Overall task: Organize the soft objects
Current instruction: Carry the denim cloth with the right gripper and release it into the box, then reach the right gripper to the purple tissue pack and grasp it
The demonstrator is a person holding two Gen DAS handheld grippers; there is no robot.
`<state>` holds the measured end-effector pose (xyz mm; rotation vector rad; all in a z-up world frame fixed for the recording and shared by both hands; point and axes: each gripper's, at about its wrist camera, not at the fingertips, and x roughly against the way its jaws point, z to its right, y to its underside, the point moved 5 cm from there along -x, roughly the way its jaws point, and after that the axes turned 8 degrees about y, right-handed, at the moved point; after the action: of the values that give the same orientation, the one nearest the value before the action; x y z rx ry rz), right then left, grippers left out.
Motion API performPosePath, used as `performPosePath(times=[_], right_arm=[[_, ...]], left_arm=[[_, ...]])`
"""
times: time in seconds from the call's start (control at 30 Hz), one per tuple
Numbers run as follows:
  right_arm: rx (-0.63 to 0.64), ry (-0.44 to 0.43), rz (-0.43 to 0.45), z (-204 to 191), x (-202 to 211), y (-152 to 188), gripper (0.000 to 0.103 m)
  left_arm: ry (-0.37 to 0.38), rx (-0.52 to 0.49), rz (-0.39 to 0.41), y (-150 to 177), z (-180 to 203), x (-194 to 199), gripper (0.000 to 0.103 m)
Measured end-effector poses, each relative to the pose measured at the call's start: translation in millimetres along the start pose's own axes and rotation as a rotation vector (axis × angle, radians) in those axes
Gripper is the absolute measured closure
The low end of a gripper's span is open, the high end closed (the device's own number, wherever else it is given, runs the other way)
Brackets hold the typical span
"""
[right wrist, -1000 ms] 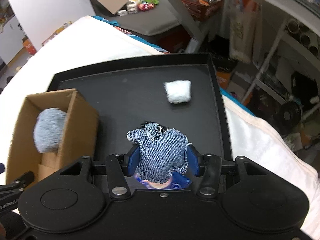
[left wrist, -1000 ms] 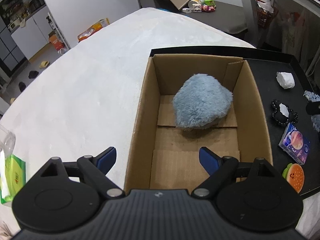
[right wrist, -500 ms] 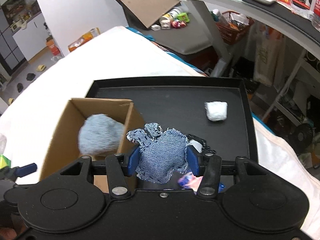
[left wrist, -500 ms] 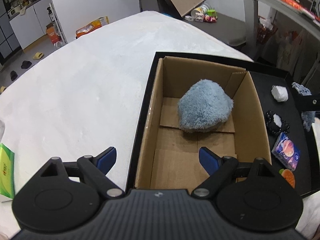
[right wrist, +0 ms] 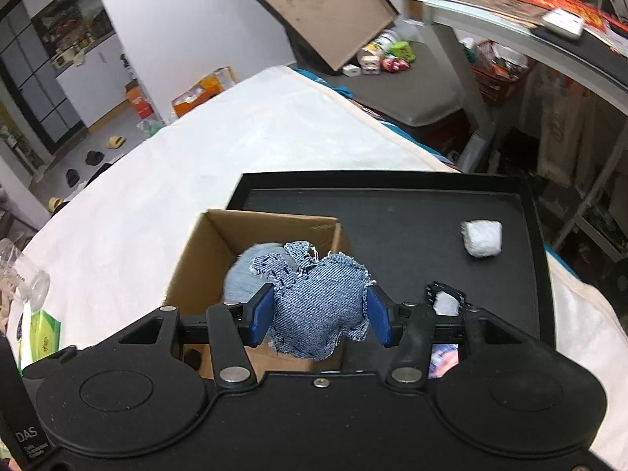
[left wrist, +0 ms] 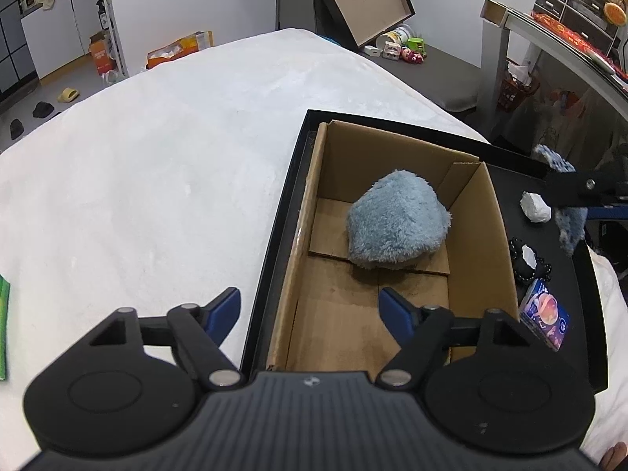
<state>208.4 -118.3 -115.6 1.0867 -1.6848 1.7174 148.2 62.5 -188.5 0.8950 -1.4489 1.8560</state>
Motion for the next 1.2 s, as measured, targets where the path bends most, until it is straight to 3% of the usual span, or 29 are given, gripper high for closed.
performPosePath(times=[0.23, 0.43, 0.6, 0.8, 1.2], right_arm=[[0.04, -0.017, -0.021, -16.4, -12.4, 3.7, 0.053], [0.076, -0.018, -0.054, -31.4, -23.9, 8.4, 0.052], [0.103, -0.038, -0.071, -45.2, -27.6, 9.1, 0.042], [0.124, -0.014, -0.08, -49.5, -30.9, 13.1, 0.038], [0.045, 0.027, -0.066, -14.7, -26.3, 6.5, 0.027]], left_arm=[[0.025, 0.039, -0.023, 0.8, -11.2, -9.8, 0.051], [0.041, 0.063, -0.032, 2.4, -18.5, -16.9, 0.077], [0.04, 0.088, -0.022, 1.7, -24.8, -16.9, 0.089], [0.047, 0.092, -0.019, 2.9, -25.0, -14.4, 0.09], [0.026, 0.06, -0.013, 1.6, -18.9, -9.1, 0.087]])
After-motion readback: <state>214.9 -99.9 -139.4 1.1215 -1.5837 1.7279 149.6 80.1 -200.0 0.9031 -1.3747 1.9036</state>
